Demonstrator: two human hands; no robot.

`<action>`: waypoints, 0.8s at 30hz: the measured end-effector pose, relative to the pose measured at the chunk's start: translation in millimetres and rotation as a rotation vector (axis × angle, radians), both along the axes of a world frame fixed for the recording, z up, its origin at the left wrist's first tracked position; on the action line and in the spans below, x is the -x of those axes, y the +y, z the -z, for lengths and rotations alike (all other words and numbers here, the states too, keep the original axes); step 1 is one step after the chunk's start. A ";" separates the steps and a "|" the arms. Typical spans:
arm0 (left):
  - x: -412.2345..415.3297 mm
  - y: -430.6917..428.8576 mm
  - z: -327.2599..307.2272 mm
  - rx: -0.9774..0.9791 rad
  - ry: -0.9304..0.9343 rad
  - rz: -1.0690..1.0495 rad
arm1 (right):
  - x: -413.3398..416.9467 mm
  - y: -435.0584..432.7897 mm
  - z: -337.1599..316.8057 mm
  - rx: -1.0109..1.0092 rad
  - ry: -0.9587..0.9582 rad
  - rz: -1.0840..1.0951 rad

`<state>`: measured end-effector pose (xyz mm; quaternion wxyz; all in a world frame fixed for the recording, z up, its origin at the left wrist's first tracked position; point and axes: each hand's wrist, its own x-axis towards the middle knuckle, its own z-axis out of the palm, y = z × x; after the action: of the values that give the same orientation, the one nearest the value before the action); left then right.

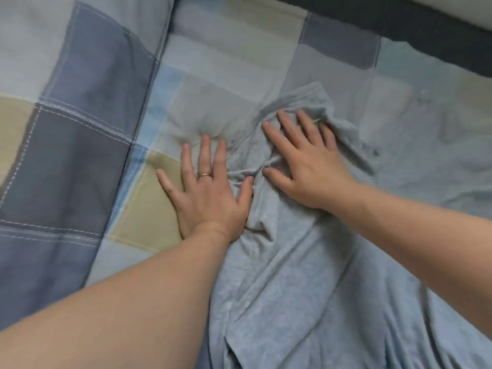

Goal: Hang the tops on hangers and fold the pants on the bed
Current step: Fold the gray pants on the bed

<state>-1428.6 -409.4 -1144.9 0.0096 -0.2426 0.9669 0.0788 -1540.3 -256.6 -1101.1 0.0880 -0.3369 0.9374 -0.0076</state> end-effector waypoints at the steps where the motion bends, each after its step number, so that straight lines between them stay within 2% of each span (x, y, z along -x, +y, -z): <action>1: 0.8 -0.9 0.3 0.006 -0.006 0.003 | 12.3 -3.3 0.1 0.011 0.018 -0.044; 7: -2.1 1.7 1.9 0.035 -0.026 0.016 | 61.3 -20.2 1.9 0.078 0.065 -0.142; 13: -5.0 2.9 1.2 0.026 0.002 0.027 | 48.3 -36.3 11.8 0.158 0.287 -0.054; 20: -5.9 4.7 -12.0 -0.041 -0.028 -0.002 | -18.4 -26.2 -9.3 0.275 0.105 0.273; 24: -17.1 1.1 -21.0 -0.177 0.006 0.067 | -95.5 23.8 -25.4 0.087 0.052 0.227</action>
<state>-1411.5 -408.3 -1124.0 0.0306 -0.2082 0.9637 0.1644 -1444.8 -232.9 -1075.7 0.0473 -0.2324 0.9702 -0.0493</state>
